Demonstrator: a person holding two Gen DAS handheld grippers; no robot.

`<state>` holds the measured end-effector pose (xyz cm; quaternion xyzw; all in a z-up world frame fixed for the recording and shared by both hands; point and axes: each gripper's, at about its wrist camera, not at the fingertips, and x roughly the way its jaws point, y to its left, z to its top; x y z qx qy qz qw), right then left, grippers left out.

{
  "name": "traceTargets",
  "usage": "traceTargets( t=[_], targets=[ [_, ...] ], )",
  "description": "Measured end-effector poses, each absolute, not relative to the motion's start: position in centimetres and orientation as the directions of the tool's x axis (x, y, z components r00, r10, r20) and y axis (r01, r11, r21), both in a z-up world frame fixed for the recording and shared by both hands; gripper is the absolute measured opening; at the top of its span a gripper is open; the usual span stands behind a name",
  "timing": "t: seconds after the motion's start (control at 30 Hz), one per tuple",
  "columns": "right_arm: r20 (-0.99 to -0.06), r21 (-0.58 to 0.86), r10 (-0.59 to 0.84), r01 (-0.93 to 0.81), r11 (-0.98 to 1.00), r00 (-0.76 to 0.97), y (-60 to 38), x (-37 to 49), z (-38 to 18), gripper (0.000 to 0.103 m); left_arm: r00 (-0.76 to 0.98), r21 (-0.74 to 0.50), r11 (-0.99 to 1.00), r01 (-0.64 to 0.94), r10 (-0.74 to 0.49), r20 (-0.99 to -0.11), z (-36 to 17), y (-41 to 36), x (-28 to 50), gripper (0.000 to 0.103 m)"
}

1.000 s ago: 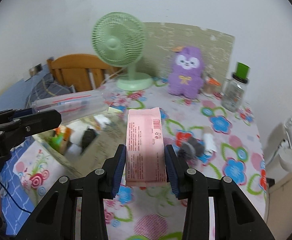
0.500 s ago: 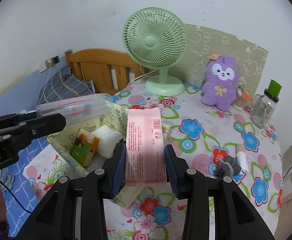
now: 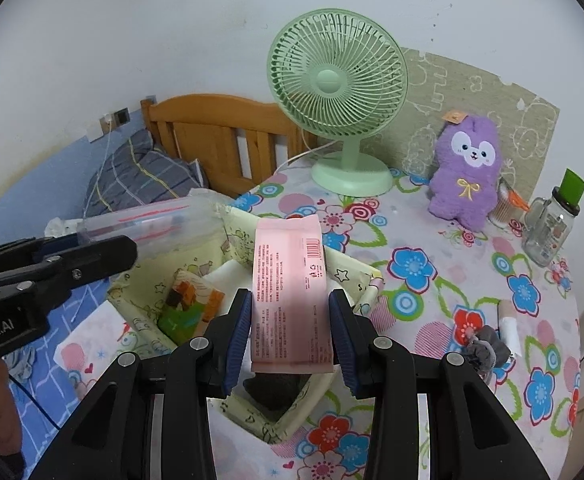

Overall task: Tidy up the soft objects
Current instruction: 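Carry the clear bag and pink slip over the yellow fabric box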

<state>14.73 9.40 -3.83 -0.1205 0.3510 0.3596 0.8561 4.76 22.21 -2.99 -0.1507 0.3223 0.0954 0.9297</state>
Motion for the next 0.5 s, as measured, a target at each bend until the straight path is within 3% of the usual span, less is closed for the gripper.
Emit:
traceTargets(
  t=[0.5],
  targets=[
    [-0.708,0.044,0.525,-0.712,0.700,0.472,10.2,15.1,-4.8,0.042,0.752,-0.223,0.925,-0.308,0.094,-0.653,-4.4,23.5,5.6,0.028]
  ],
)
